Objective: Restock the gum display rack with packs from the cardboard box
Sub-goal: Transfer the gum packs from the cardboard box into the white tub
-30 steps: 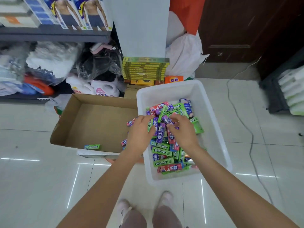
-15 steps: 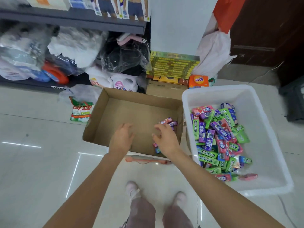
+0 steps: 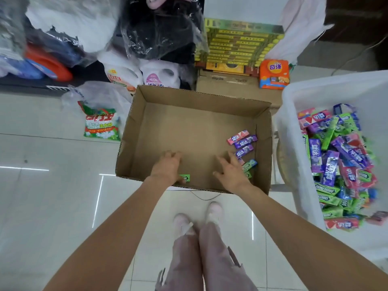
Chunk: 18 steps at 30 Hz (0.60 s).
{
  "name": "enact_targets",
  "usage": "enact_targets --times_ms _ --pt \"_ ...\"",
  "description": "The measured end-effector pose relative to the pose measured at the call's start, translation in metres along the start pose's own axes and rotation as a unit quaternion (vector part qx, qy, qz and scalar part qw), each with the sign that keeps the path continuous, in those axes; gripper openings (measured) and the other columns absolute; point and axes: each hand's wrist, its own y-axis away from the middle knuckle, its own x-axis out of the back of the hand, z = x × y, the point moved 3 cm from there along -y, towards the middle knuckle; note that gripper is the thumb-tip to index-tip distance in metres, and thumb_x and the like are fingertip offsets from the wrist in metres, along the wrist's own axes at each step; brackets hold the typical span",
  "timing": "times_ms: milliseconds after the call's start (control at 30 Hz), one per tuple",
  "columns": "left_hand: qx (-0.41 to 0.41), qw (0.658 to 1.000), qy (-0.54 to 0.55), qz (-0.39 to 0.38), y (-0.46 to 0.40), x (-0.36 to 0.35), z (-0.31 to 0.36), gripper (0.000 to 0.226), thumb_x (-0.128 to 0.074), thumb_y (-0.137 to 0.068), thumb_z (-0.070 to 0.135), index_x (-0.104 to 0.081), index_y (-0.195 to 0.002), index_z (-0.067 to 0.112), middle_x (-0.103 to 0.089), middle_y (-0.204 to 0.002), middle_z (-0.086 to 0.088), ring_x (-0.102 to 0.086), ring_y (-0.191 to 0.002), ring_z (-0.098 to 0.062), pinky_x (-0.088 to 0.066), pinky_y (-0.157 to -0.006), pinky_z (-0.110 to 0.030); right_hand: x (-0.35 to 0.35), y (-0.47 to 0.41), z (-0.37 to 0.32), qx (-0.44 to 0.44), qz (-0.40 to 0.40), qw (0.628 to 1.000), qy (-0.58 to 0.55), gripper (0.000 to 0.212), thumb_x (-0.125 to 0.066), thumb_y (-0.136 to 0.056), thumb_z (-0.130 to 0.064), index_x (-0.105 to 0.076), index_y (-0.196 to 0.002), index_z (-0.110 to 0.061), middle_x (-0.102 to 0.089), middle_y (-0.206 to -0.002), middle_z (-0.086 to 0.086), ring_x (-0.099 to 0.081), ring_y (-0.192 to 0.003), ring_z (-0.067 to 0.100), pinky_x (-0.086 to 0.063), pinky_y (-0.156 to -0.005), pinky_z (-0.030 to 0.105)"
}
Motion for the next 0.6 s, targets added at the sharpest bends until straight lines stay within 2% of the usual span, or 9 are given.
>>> enact_targets --times_ms 100,200,333,400,500,600 --pt "-0.019 0.999 -0.046 0.010 -0.011 0.001 0.002 0.067 -0.078 -0.071 0.033 -0.042 -0.124 0.014 -0.041 -0.127 -0.010 -0.044 -0.119 -0.027 -0.044 -0.090 -0.039 -0.003 -0.006 0.007 0.002 -0.004 1.000 0.014 0.058 -0.051 -0.095 -0.029 -0.027 -0.147 -0.021 -0.001 -0.157 0.009 -0.004 -0.145 0.025 -0.014 -0.118 0.032" --pt "-0.033 0.997 -0.024 0.072 -0.020 0.004 0.006 0.047 -0.066 -0.084 0.035 -0.046 -0.120 0.014 -0.046 -0.123 -0.008 -0.046 -0.115 -0.027 -0.044 -0.086 -0.038 -0.001 -0.009 0.011 0.027 0.009 1.000 0.013 0.055 -0.051 -0.095 -0.025 -0.031 -0.146 -0.018 -0.007 -0.157 0.008 -0.010 -0.144 0.024 -0.015 -0.117 0.029" --pt "-0.040 0.991 0.013 0.129 -0.032 0.006 0.018 0.031 -0.057 -0.090 0.030 -0.050 -0.117 0.015 -0.049 -0.120 -0.007 -0.046 -0.114 -0.026 -0.043 -0.082 -0.036 0.012 -0.016 0.018 0.029 0.089 0.996 -0.002 0.053 -0.052 -0.093 -0.017 -0.034 -0.143 -0.019 -0.013 -0.155 0.002 -0.015 -0.142 0.023 -0.023 -0.113 0.030" --pt "-0.048 0.988 0.004 0.146 -0.038 0.003 0.027 0.030 -0.054 -0.092 0.028 -0.050 -0.119 0.015 -0.049 -0.120 -0.008 -0.044 -0.115 -0.026 -0.042 -0.082 -0.035 0.017 -0.022 0.023 0.000 0.123 0.992 0.007 0.060 -0.051 -0.093 -0.018 -0.025 -0.147 -0.024 -0.006 -0.157 0.003 -0.008 -0.144 0.024 -0.022 -0.114 0.033" --pt "-0.048 0.986 -0.017 0.161 -0.043 0.001 0.037 0.031 -0.052 -0.093 0.025 -0.049 -0.121 0.013 -0.049 -0.120 -0.009 -0.044 -0.115 -0.027 -0.042 -0.081 -0.036 0.017 -0.031 0.025 -0.028 0.092 0.995 0.019 0.068 -0.049 -0.094 -0.023 -0.011 -0.150 -0.028 0.011 -0.157 0.005 0.005 -0.145 0.025 -0.024 -0.113 0.037" --pt "-0.039 0.986 -0.016 0.160 -0.045 0.001 0.041 0.030 -0.051 -0.093 0.023 -0.049 -0.121 0.011 -0.049 -0.120 -0.012 -0.046 -0.113 -0.030 -0.044 -0.080 -0.039 0.012 -0.034 0.019 0.013 0.064 0.997 0.031 0.071 -0.049 -0.094 -0.025 -0.007 -0.150 -0.028 0.014 -0.157 0.002 0.004 -0.145 0.024 -0.026 -0.111 0.036"
